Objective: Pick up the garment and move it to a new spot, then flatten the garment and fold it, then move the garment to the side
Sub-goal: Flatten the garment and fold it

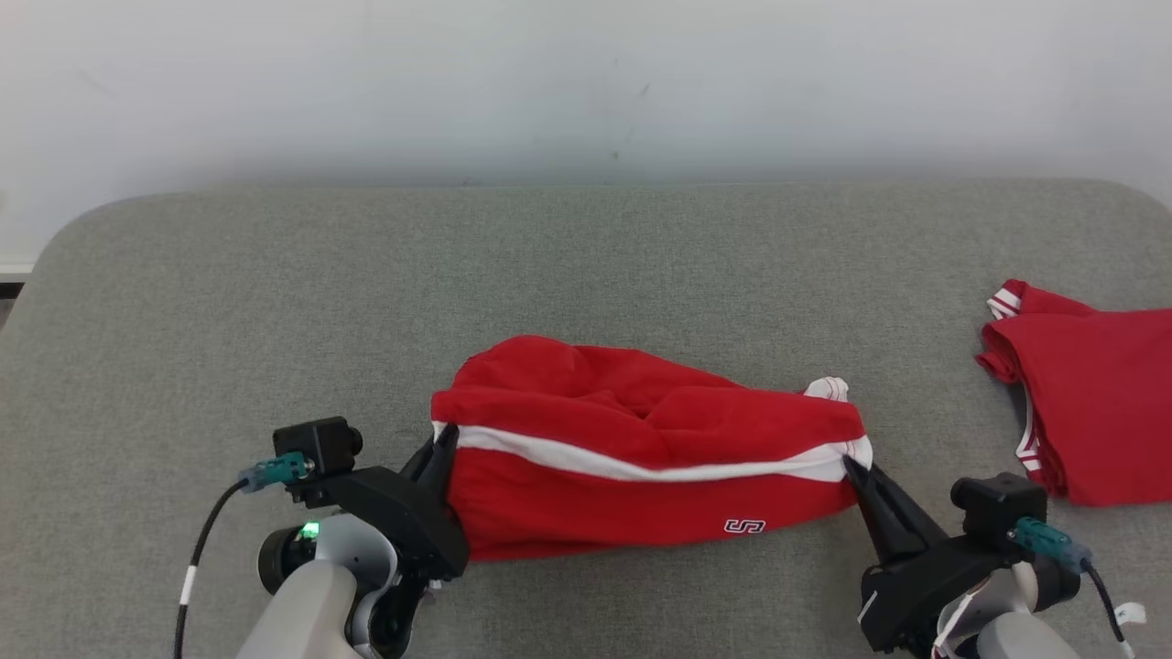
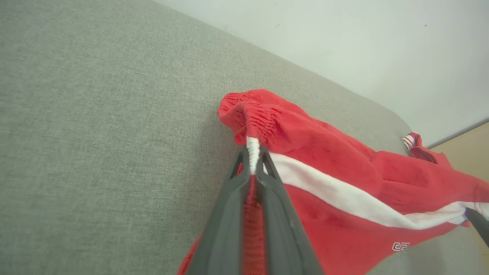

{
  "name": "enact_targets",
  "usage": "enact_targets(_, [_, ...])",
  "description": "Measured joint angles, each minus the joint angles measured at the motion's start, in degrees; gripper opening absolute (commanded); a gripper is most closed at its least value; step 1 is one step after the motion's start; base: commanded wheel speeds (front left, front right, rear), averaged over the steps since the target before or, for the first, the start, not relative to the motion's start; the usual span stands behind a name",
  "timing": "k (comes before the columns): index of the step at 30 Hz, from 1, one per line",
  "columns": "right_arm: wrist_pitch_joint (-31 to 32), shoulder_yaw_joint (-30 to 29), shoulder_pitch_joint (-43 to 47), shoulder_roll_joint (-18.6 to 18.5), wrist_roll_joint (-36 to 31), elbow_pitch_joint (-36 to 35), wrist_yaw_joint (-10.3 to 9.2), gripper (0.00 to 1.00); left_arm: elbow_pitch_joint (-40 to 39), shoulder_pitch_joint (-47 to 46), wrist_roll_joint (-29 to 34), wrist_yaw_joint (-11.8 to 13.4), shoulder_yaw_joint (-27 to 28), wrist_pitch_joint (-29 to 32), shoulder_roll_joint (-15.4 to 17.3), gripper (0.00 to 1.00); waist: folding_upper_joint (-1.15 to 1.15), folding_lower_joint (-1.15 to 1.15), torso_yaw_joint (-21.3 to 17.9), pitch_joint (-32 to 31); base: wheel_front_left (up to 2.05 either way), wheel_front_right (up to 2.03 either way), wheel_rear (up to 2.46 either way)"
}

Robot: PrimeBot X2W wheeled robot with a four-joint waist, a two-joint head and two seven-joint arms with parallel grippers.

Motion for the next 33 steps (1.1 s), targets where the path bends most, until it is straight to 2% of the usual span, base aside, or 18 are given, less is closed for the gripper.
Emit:
enact_targets(7, [4.95, -0.77, -1.56, -2.52, 6.44, -11.18, -0.01, 0.00, -7.55, -1.35, -5.50, -1.64, 1.63, 0.70, 0.02, 0.00, 0.00, 0.00, -1.33, -0.31, 0.00, 0.00, 0.00])
enact_targets(10, [8.53, -0.09, -5.31, -3.34, 10.29, -15.44, -0.01, 0.00, -10.70, -3.64, -7.98, -1.97, 2.14, 3.19, 0.07, 0.00, 0.00, 0.00, -2.28, 0.10, 0.00, 0.00, 0.00])
enact_targets(14, [12.89, 0.36, -13.37, -3.93, 14.63, -16.75, -0.01, 0.00, -13.66, -8.90, -11.48, -1.47, 4.56, 5.89, 0.14, 0.00, 0.00, 0.00, -3.54, 1.88, 0.00, 0.00, 0.00])
enact_targets(17, [15.40, -1.52, -21.34, -1.19, 19.78, -13.81, -0.01, 0.00, -14.63, -14.83, -12.33, 0.25, 6.69, 6.98, 0.92, 0.00, 0.00, 0.01, -4.47, 4.11, 0.00, 0.00, 0.00])
enact_targets(18, [15.40, -1.52, -21.34, -1.19, 19.78, -13.81, -0.01, 0.00, -14.63, -14.83, -12.33, 0.25, 6.69, 6.98, 0.92, 0.00, 0.00, 0.01, -4.47, 4.11, 0.00, 0.00, 0.00])
enact_targets(20, [16.59, -2.68, -27.67, 0.55, 20.97, -10.54, -0.02, 0.00, -14.96, -19.61, -12.30, 1.38, 7.88, 7.57, 2.42, 0.00, 0.00, 0.01, -5.14, 6.00, 0.00, 0.00, 0.00])
enact_targets(23, [16.36, -3.39, -37.89, 1.91, 19.37, -5.36, -0.02, 0.00, -15.16, -26.63, -12.11, 1.82, 8.71, 8.77, 4.39, 0.00, 0.00, 0.01, -6.15, 9.29, 0.00, 0.00, 0.00])
enact_targets(28, [11.34, -3.98, -53.57, 4.05, 14.91, 1.93, -0.02, 0.00, -15.55, -38.22, -11.27, 2.24, 11.58, 6.24, 6.92, 0.00, 0.00, 0.02, -7.73, 15.43, 0.00, 0.00, 0.00])
enact_targets(33, [2.76, -5.69, -65.68, 5.35, 10.33, 7.83, -0.02, 0.00, -15.48, -47.40, -11.14, 0.64, 14.19, -0.38, 7.73, 0.00, 0.01, 0.03, -9.09, 21.34, 0.00, 0.00, 0.00])
